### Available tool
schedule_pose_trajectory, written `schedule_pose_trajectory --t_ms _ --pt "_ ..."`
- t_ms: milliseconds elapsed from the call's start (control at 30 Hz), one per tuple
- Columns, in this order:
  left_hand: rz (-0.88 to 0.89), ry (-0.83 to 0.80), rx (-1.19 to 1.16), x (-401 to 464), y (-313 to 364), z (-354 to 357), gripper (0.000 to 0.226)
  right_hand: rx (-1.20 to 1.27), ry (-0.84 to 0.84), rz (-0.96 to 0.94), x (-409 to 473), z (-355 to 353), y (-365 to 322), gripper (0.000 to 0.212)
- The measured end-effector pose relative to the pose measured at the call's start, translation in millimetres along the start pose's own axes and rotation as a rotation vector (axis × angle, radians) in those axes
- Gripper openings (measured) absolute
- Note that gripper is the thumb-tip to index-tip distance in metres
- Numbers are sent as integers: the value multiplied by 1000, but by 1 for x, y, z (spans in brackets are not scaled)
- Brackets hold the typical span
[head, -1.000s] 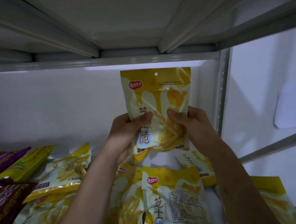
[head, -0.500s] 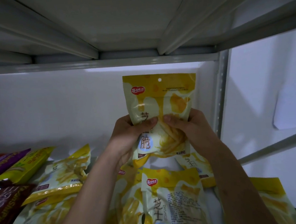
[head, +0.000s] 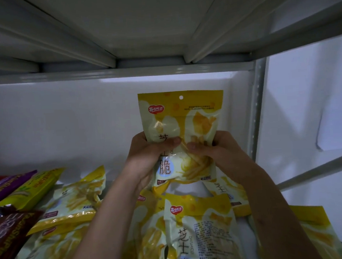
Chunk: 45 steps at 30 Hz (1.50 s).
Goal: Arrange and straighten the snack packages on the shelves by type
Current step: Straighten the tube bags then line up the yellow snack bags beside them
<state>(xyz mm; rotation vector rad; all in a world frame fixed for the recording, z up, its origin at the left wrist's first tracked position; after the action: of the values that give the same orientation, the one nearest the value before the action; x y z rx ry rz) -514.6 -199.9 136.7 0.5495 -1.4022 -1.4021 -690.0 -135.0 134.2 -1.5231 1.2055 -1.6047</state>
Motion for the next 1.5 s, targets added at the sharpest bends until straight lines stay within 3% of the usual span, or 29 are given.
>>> schedule_pose_trajectory --t_ms 167,400,600,733,867,967,1167,1333,1500 --pt "-39 -53 -95 -1 2 7 45 6 24 5 -3 -2 -6 32" --pt "1 45 -71 1 1 -1 43 29 -12 -4 -5 8 -8 47" --pt "-36 -97 7 4 2 1 47 53 147 -9 0 -1 -4 21" --pt "-78 -151 163 3 -6 -1 43 68 185 -11 -1 -3 -5 29" --pt "-45 -79 200 7 -8 -6 24 18 91 53 0 0 -1 50" --pt "-10 -14 257 9 -7 -8 18 -81 45 107 -1 2 2 52" --pt "-86 -76 201 6 -10 -4 51 -73 115 139 0 -4 4 27" --pt "-136 -108 232 4 -12 -3 30 -61 90 163 1 -4 6 22" --pt "-147 -59 210 9 -15 -6 24 -39 -8 177 -1 -1 6 36"
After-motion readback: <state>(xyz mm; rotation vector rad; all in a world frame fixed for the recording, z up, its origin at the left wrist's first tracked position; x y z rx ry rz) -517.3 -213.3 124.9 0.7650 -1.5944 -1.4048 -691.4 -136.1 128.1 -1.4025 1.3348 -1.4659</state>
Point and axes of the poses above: each hand's wrist, its own x-axis towards the middle knuckle, its own z-axis out of the palm, y = z × x, the point moved 5 cm from there along x, towards the middle knuckle
